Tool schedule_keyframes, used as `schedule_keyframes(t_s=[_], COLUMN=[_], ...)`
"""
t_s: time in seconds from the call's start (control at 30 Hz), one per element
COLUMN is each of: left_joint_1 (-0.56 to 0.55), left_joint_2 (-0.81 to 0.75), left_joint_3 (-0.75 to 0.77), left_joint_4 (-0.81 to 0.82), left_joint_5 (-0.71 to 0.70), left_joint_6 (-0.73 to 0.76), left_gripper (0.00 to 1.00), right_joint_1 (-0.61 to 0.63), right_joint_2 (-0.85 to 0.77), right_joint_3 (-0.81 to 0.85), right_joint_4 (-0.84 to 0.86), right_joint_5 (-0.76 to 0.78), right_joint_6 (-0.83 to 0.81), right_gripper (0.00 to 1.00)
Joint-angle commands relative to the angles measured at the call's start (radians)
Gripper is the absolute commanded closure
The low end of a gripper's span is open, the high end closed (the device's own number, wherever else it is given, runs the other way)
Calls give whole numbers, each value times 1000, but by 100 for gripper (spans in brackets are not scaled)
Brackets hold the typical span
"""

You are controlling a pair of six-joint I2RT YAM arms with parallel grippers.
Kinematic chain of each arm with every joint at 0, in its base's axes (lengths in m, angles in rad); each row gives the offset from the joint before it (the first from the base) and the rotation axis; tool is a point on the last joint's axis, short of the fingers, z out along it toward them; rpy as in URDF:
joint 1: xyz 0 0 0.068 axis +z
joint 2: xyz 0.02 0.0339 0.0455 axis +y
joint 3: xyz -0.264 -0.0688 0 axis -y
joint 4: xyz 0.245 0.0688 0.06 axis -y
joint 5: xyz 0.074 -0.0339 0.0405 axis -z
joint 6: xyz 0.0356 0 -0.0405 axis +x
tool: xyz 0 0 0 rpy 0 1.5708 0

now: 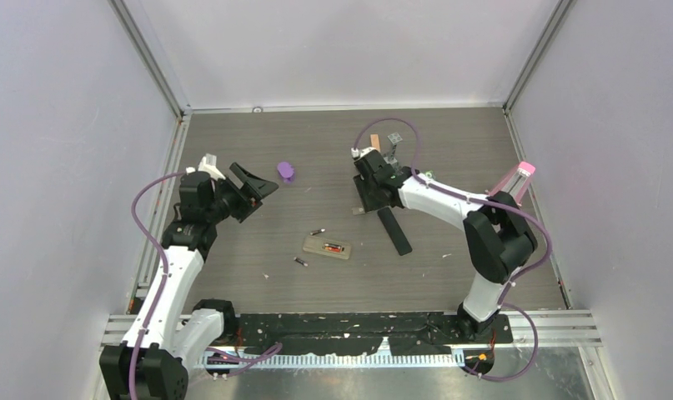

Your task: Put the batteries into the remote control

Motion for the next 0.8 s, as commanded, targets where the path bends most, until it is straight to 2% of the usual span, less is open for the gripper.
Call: schedule_keyframes(t_s=[0.0,0.23,0.47,0.77], left_joint_1=[6,6,6,5], left_joint_2=[3,4,14,26], left_joint_3=[-5,-7,-13,-14], left_joint_4=[51,49,58,70], left_joint_5=[32,32,33,35], left_joint_6=[-6,-7,-11,-18], left_gripper=[22,22,22,22], right_joint_1=[-1,-11,-18,-22], right_joint_2=[58,136,169,201], right_joint_3=[67,111,122,136], right_joint_4=[-22,-37,-14,-9], right_joint_5=[110,123,135,94], right_joint_6=[128,159,144,117], right_gripper=[60,69,73,74])
